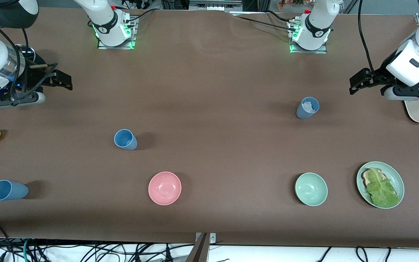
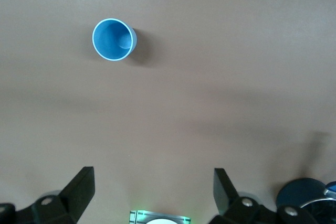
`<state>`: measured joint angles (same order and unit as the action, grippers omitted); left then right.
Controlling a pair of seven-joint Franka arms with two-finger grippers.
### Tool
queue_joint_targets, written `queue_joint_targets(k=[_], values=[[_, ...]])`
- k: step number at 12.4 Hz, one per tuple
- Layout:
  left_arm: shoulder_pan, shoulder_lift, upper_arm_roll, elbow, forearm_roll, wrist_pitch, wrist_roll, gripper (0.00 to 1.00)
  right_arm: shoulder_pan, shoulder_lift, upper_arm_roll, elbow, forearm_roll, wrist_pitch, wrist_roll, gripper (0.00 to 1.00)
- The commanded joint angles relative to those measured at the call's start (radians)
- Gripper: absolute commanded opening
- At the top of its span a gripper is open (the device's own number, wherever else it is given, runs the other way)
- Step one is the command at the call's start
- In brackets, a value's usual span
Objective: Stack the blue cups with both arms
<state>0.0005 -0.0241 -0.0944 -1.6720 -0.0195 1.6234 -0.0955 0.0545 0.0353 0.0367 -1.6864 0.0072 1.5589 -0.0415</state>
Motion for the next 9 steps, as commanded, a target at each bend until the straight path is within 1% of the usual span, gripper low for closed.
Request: queue_joint_targets(k=[1,9], values=[[0.009,-0.011,-0.005,0.001,-0.008,-0.014,0.003,1.00,-0.001,0.008,0.000,0.021,0.011,-0.026,0.001,1.00],[0.009,-0.010,-0.005,0.001,-0.008,-0.014,0.003,1.00,-0.001,0.014,0.000,0.033,0.007,-0.028,-0.011,1.00]])
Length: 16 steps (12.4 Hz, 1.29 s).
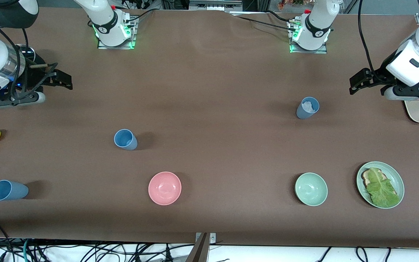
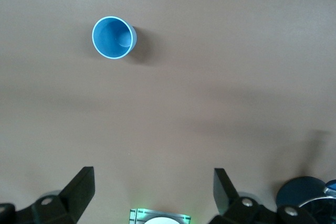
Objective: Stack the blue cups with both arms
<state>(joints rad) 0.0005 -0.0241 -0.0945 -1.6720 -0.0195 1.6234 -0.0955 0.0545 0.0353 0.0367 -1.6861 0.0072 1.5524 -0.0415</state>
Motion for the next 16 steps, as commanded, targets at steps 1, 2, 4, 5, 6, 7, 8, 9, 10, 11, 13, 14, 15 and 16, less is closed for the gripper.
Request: queue_joint_targets(k=[1,2,4,5,6,7,8,9,10,11,13,14,15,16], values=[[0.009,-0.010,-0.005,0.001,-0.008,-0.014,0.003,1.00,-0.001,0.014,0.000,0.032,0.007,-0.021,-0.011,1.00],[0.009,-0.011,-0.005,0.001,-0.008,-0.014,0.003,1.00,-0.001,0.014,0.000,0.032,0.007,-0.023,-0.011,1.00],[0.009,-0.010,-0.005,0.001,-0.008,-0.014,0.003,1.00,-0.001,0.014,0.000,0.032,0.007,-0.023,-0.011,1.00],[0.009,-0.010,-0.005,0.001,-0.008,-0.014,0.003,1.00,-0.001,0.014,0.000,0.031,0.008,-0.023,-0.009,1.00],[0.009,-0.010,-0.005,0.001,-0.008,-0.014,0.003,1.00,-0.001,0.014,0.000,0.031,0.008,-0.023,-0.009,1.00],[0.009,-0.011,-0.005,0.001,-0.008,-0.014,0.003,1.00,-0.001,0.014,0.000,0.031,0.008,-0.023,-0.009,1.00],[0.009,-0.011,-0.005,0.001,-0.008,-0.016,0.003,1.00,-0.001,0.014,0.000,0.031,0.008,-0.023,-0.009,1.00],[0.009,-0.011,-0.005,0.001,-0.008,-0.016,0.003,1.00,-0.001,0.014,0.000,0.031,0.008,-0.023,-0.009,1.00],[0.009,-0.011,-0.005,0.001,-0.008,-0.016,0.003,1.00,-0.001,0.014,0.000,0.031,0.008,-0.025,-0.009,1.00],[0.009,-0.011,-0.005,0.001,-0.008,-0.016,0.003,1.00,-0.001,0.014,0.000,0.029,0.008,-0.025,-0.009,1.00],[0.009,-0.011,-0.005,0.001,-0.008,-0.016,0.003,1.00,-0.001,0.014,0.000,0.029,0.008,-0.025,-0.009,1.00],[0.009,-0.011,-0.005,0.001,-0.008,-0.016,0.003,1.00,-0.001,0.020,0.000,0.031,0.008,-0.035,-0.008,1.00],[0.009,-0.011,-0.005,0.001,-0.008,-0.016,0.003,1.00,0.001,0.021,0.000,0.031,0.007,-0.044,-0.008,1.00],[0.009,-0.011,-0.005,0.001,-0.008,-0.016,0.003,1.00,0.001,0.021,0.000,0.031,0.008,-0.046,-0.006,1.00]])
